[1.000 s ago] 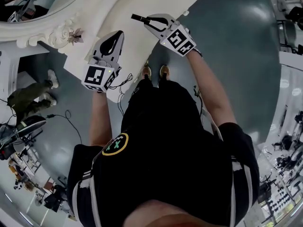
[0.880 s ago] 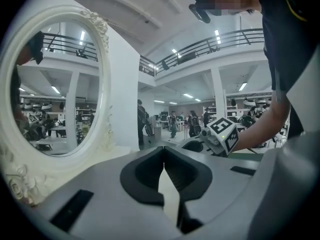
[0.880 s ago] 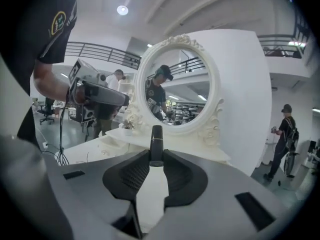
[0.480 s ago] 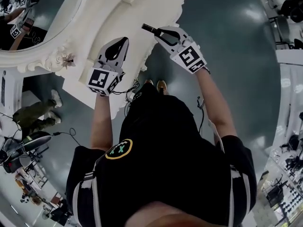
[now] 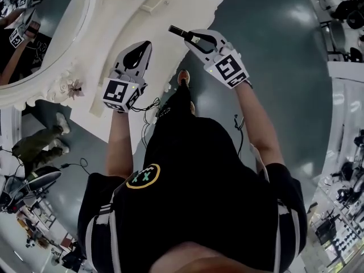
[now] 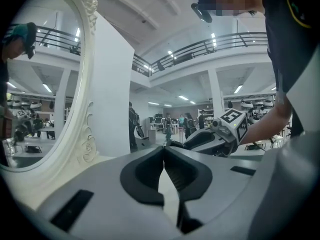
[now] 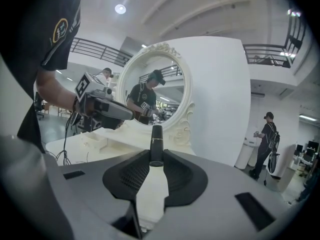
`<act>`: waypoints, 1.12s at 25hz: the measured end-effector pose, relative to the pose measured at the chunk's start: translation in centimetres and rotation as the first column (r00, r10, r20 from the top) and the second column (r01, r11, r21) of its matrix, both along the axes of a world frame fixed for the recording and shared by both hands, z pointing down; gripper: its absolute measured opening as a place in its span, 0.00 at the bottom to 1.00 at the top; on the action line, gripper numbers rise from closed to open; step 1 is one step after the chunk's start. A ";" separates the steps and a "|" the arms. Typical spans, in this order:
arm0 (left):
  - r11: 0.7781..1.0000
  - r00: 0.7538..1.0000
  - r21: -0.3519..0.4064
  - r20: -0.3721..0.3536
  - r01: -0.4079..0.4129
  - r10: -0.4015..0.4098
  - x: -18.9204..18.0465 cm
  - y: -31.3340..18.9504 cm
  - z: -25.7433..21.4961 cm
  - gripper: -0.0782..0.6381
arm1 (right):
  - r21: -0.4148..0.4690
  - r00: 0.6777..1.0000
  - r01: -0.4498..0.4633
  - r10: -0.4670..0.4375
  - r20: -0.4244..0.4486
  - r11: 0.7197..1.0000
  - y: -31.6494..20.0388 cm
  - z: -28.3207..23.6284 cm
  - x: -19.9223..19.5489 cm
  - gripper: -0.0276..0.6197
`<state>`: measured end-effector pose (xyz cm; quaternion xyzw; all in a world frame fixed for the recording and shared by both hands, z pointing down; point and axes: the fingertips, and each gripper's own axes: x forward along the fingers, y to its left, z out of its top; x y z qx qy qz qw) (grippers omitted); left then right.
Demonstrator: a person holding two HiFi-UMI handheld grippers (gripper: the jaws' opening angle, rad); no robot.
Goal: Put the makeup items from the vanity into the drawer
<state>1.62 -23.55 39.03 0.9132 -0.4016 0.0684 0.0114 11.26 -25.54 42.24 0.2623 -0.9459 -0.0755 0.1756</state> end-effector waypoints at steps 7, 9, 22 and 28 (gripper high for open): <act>0.999 0.998 0.004 -0.021 0.052 -0.052 -1.4 -8.6 1.3 0.14 | -0.025 0.999 0.037 -0.038 -0.034 0.999 -8.8 0.8 -1.6 0.21; 0.997 0.997 -0.003 -0.032 0.074 -0.074 -2.0 -10.7 1.7 0.14 | -0.034 0.998 0.049 -0.050 -0.046 0.998 -11.1 1.1 -2.1 0.21; 0.984 0.985 -0.042 -0.013 0.173 -0.174 -2.9 -18.4 4.4 0.14 | -0.090 0.980 0.178 -0.184 -0.076 0.980 -20.5 4.2 -4.3 0.21; 0.945 0.947 -0.061 0.044 0.321 -0.319 -1.3 -20.5 4.2 0.14 | -0.127 0.935 0.343 -0.351 -0.047 0.931 -23.2 5.1 -4.2 0.21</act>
